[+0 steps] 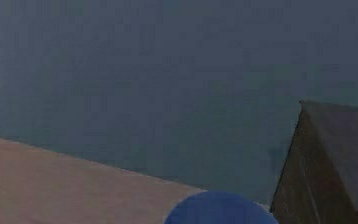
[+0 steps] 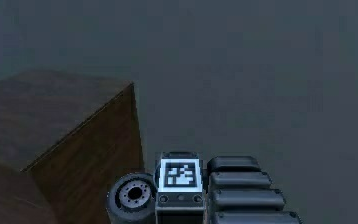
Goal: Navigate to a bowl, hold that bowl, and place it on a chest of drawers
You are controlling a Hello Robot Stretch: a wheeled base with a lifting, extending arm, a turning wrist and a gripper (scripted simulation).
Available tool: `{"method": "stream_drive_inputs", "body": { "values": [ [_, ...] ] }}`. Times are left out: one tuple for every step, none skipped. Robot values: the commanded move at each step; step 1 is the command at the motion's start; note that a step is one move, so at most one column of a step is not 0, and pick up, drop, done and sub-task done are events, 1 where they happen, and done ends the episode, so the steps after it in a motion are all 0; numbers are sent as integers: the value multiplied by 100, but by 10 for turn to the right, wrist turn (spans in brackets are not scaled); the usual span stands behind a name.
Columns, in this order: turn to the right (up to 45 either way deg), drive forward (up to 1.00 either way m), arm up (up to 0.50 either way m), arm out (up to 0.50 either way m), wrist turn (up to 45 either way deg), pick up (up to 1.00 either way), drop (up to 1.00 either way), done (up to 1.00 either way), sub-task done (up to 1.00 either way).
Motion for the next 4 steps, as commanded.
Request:
{"method": "stream_drive_inputs", "body": {
  "values": [
    [-450, 0, 0, 0, 0, 0, 0, 0, 0],
    [-90, 0, 0, 0, 0, 0, 0, 0, 0],
    [450, 0, 0, 0, 0, 0, 0, 0, 0],
    [390, 0, 0, 0, 0, 0, 0, 0, 0]
  ]
}}
